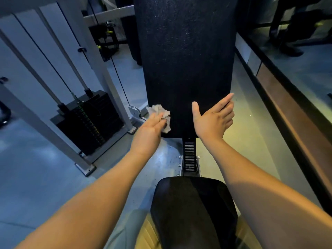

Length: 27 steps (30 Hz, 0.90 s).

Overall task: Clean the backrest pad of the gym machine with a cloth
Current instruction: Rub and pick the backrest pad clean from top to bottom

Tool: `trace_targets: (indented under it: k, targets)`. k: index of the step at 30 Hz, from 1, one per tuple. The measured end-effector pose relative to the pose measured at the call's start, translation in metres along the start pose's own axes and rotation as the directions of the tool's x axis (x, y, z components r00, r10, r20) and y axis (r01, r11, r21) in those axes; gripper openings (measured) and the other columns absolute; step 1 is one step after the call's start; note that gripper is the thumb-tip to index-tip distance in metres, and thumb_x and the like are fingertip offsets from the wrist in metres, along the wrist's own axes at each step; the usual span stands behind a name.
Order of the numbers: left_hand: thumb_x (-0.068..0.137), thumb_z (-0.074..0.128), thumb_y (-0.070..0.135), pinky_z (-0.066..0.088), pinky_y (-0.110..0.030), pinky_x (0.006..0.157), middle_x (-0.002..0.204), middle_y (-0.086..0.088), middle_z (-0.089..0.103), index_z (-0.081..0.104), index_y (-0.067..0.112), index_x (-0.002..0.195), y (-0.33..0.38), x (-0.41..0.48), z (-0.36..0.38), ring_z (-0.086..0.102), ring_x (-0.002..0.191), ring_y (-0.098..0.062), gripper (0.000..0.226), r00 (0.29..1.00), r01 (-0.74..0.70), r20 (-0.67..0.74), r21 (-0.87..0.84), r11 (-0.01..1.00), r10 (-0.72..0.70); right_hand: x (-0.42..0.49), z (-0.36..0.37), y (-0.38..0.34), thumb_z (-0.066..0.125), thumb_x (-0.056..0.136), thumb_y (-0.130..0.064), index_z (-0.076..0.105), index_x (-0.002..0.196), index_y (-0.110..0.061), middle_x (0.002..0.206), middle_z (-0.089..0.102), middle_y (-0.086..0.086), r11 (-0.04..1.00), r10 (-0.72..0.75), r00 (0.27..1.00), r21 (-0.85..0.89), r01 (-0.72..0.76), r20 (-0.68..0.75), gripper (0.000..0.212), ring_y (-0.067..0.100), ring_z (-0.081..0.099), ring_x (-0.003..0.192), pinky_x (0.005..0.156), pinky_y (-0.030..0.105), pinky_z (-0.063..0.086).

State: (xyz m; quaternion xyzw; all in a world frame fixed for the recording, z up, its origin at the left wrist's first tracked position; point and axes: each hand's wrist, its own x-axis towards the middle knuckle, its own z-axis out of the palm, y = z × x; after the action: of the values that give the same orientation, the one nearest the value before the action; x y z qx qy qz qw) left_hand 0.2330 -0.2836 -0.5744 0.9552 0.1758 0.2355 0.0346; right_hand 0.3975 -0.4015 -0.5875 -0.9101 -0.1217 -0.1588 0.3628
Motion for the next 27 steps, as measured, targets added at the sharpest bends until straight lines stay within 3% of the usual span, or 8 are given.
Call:
trace_targets:
  k: [3,6,12,14,16,21,25,27]
  targets:
    - [0.089,0.059,-0.011,0.028,-0.039,0.119,0.151,-0.018,0.047,0.058,0.001,0.138,0.003,0.058,-0.036,0.041,0.141,-0.039,0.051,0.977,0.010,-0.211,-0.021,1.000,-0.014,0.001,0.000,0.000,0.036,0.091,-0.079,-0.009,0.160,0.000,0.161,0.017,0.024,1.000,-0.002,1.000,0.013,0.002,0.002,0.114,0.042,0.033,0.135,0.113,0.052,0.030]
    - [0.096,0.052,-0.007,0.027,-0.043,0.121,0.161,-0.014,0.033,0.045,0.007,0.150,0.010,0.084,-0.038,0.026,0.149,-0.036,0.056,0.979,0.063,-0.193,0.021,0.998,-0.058,0.001,0.001,0.000,0.035,0.091,-0.080,-0.009,0.160,0.000,0.161,0.017,0.023,1.000,0.003,1.000,0.011,-0.003,0.004,0.114,0.042,0.033,0.136,0.114,0.052,0.029]
    - [0.085,0.055,-0.017,0.042,-0.045,0.112,0.161,-0.013,0.033,0.049,0.007,0.146,0.018,-0.003,0.019,0.030,0.149,-0.034,0.067,0.999,0.036,0.029,0.069,0.997,-0.038,0.000,0.001,0.002,0.035,0.091,-0.079,-0.007,0.160,0.001,0.160,0.019,0.023,1.000,-0.002,1.000,0.011,0.002,-0.013,0.114,0.041,0.035,0.135,0.113,0.052,0.030]
    - [0.088,0.048,-0.015,0.038,-0.034,0.112,0.166,-0.008,0.022,0.042,0.013,0.151,0.023,-0.027,0.023,0.024,0.151,-0.027,0.069,0.977,0.024,0.207,0.103,0.994,-0.045,0.000,-0.001,0.002,0.035,0.091,-0.079,-0.009,0.160,0.000,0.161,0.018,0.022,1.000,-0.001,1.000,0.018,0.001,0.011,0.113,0.041,0.033,0.136,0.114,0.052,0.029]
    - [0.091,0.046,-0.011,0.040,-0.031,0.107,0.167,0.000,0.019,0.046,0.019,0.147,0.025,-0.031,0.014,0.023,0.152,-0.022,0.064,0.959,0.020,0.278,0.121,0.992,-0.054,0.000,-0.004,0.002,0.035,0.092,-0.079,-0.011,0.159,-0.001,0.161,0.017,0.021,1.000,-0.003,0.999,0.018,0.003,0.032,0.113,0.041,0.033,0.137,0.115,0.052,0.029]
    - [0.090,0.059,-0.010,0.044,-0.039,0.106,0.155,-0.009,0.044,0.060,0.009,0.137,0.035,0.025,-0.014,0.037,0.145,-0.030,0.051,0.998,-0.059,-0.028,0.043,0.997,0.060,0.002,-0.006,0.007,0.035,0.100,-0.067,-0.011,0.161,-0.004,0.163,0.015,0.019,0.997,-0.021,0.997,0.077,0.016,0.073,0.098,0.039,0.031,0.138,0.115,0.051,0.027]
    - [0.093,0.055,-0.007,0.028,-0.028,0.118,0.168,-0.003,0.013,0.030,0.014,0.157,0.058,0.024,0.026,0.001,0.155,-0.024,0.072,0.994,-0.078,0.082,0.126,0.989,0.068,0.001,-0.007,0.027,0.044,0.106,-0.047,-0.005,0.163,-0.011,0.162,0.020,0.016,0.981,-0.100,0.994,0.172,0.092,0.043,0.083,0.038,0.036,0.134,0.112,0.050,0.033]
    - [0.093,0.052,-0.011,0.016,-0.026,0.120,0.169,-0.004,0.006,0.018,0.013,0.160,0.056,0.011,0.044,-0.003,0.155,-0.025,0.078,0.989,-0.058,0.144,0.150,0.987,0.036,0.001,-0.008,0.036,0.046,0.106,-0.042,-0.005,0.163,-0.012,0.160,0.023,0.017,0.975,-0.165,0.986,0.159,0.157,0.038,0.083,0.038,0.039,0.131,0.109,0.049,0.038]
